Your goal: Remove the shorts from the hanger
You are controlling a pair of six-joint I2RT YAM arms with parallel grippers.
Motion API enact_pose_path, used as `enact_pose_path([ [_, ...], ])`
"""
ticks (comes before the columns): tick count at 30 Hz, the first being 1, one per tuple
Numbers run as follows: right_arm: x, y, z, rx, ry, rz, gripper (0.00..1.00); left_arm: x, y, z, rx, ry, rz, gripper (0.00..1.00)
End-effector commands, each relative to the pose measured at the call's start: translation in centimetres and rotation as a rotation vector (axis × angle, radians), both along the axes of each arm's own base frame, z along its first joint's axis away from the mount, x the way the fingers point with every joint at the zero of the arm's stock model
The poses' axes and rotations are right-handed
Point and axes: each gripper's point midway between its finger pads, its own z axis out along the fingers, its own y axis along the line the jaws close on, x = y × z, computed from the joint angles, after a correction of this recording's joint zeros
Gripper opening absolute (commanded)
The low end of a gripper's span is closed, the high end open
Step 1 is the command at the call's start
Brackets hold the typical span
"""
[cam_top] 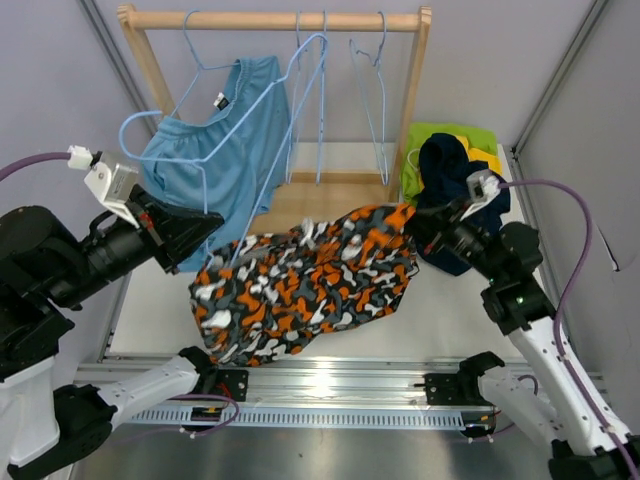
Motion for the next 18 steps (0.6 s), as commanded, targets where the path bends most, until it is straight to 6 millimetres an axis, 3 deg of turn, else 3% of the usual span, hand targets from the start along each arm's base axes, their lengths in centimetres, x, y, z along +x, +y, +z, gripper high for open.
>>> enact_pose_path([
  [1, -3.2, 1.4, 1.1, -0.092, -0.087, 0.018, 0.00, 4.6, 1.9, -0.6, 0.075, 0.002, 0.235, 0.00],
  [3, -4.0, 1.1, 1.9, -0.114, -0.096, 0.000, 0.00, 6.9, 3.5, -2.9, 0.173, 0.070, 0.383, 0.00],
  [5, -4.9, -0.3, 4.1, -0.103, -0.134, -0.047, 0.00, 8.3, 5.8, -4.9, 0.251, 0.113, 0.534, 0.00],
  [8, -5.2, -1.8, 6.6, -0.111, -0.181, -0.112, 0.00, 8.0, 6.5, -6.3, 0.265, 0.136, 0.562, 0.00],
  [9, -5.3, -2.9, 9.2, -0.089, -0.219, -0.169, 0.00, 7.7, 6.5, -6.3, 0.254, 0.136, 0.553, 0.00],
  [11, -3.5, -3.4, 10.4, -0.133, -0.217, -0.243, 0.00, 7.0, 6.6, -7.2, 0.247, 0.151, 0.534, 0.00],
  [12, -3.2, -5.0, 13.6, -0.109, -0.256, -0.329, 0.00, 6.6, 6.5, -7.5, 0.244, 0.158, 0.518, 0.00],
  [13, -2.5, -5.3, 14.7, -0.134, -0.278, -0.363, 0.00, 6.1, 6.5, -8.0, 0.240, 0.169, 0.509, 0.00],
  [14, -0.3, -4.6, 14.9, -0.171, -0.263, -0.382, 0.00, 6.0, 6.4, -8.7, 0.249, 0.184, 0.499, 0.00],
  [15, -0.4, -5.4, 18.3, -0.144, -0.317, -0.417, 0.00, 5.8, 6.1, -9.4, 0.252, 0.198, 0.483, 0.00],
  [16, 0.5, -6.1, 19.6, -0.163, -0.337, -0.461, 0.00, 5.3, 6.3, -9.4, 0.235, 0.198, 0.476, 0.00],
  [17, 3.5, -5.5, 19.5, -0.198, -0.314, -0.480, 0.00, 5.1, 6.0, -9.8, 0.232, 0.204, 0.458, 0.00],
  [18, 4.5, -5.9, 20.6, -0.198, -0.326, -0.502, 0.00, 5.0, 5.9, -10.3, 0.232, 0.214, 0.453, 0.00],
])
